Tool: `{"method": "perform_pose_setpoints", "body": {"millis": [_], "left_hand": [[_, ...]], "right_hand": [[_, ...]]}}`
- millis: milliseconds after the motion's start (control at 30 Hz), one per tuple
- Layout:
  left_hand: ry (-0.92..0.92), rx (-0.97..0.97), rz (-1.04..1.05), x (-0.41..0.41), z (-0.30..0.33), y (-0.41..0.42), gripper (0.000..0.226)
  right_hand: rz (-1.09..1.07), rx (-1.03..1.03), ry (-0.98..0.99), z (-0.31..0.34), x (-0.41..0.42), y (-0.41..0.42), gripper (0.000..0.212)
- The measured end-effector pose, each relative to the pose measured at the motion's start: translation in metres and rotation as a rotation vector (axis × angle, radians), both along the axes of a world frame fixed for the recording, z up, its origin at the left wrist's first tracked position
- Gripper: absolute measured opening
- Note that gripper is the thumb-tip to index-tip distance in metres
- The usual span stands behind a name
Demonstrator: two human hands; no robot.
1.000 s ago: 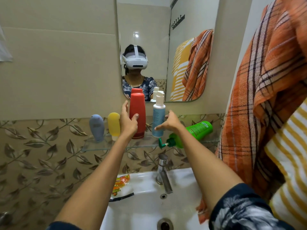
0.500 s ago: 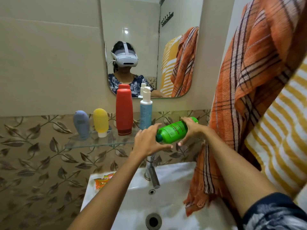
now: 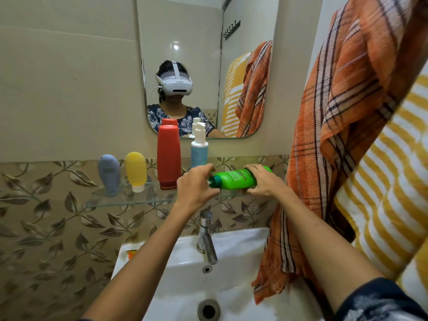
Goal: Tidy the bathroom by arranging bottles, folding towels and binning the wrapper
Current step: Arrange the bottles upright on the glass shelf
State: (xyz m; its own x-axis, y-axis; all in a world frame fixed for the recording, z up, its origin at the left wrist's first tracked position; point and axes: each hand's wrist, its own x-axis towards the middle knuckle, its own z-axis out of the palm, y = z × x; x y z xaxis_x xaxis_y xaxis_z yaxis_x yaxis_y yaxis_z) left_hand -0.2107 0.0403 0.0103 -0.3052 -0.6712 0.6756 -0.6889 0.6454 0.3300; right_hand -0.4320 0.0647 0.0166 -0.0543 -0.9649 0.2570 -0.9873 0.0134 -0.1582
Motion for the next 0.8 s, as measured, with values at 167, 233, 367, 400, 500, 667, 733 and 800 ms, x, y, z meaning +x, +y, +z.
{"method": "perform_pose_setpoints", "body": {"millis": [167, 233, 367, 400, 500, 667, 733, 800], "left_hand": [[0.186, 0.0, -0.088, 0.0, 0.029, -0.003, 0.096], [0.287, 0.077, -0.138, -0.003, 0.034, -0.003, 0.105], [0.381, 0.303, -0.258, -0.016, 0.035, -0.008, 0.094], [0.387, 0.349, -0.293, -0.02, 0.035, -0.009, 0.089], [0.368, 0.41, -0.395, -0.033, 0.033, -0.013, 0.077], [0.382, 0.477, -0.462, -0.049, 0.027, -0.021, 0.063], [0.379, 0.505, -0.466, -0.053, 0.023, -0.025, 0.055], [0.373, 0.537, -0.447, -0.056, 0.015, -0.029, 0.048]], "right_hand": [[0.047, -0.037, -0.24, 0.015, -0.001, 0.003, 0.071], [0.074, -0.067, -0.341, 0.017, -0.002, 0.005, 0.063], [0.102, -0.086, -0.545, 0.017, 0.002, 0.008, 0.057], [0.102, -0.093, -0.589, 0.017, 0.004, 0.008, 0.06], [0.117, -0.099, -0.682, 0.02, 0.011, 0.004, 0.064], [0.144, -0.148, -0.913, 0.021, 0.025, -0.005, 0.063], [0.135, -0.194, -0.992, 0.021, 0.028, -0.009, 0.051], [0.127, -0.194, -1.015, 0.021, 0.029, -0.013, 0.046]]}}
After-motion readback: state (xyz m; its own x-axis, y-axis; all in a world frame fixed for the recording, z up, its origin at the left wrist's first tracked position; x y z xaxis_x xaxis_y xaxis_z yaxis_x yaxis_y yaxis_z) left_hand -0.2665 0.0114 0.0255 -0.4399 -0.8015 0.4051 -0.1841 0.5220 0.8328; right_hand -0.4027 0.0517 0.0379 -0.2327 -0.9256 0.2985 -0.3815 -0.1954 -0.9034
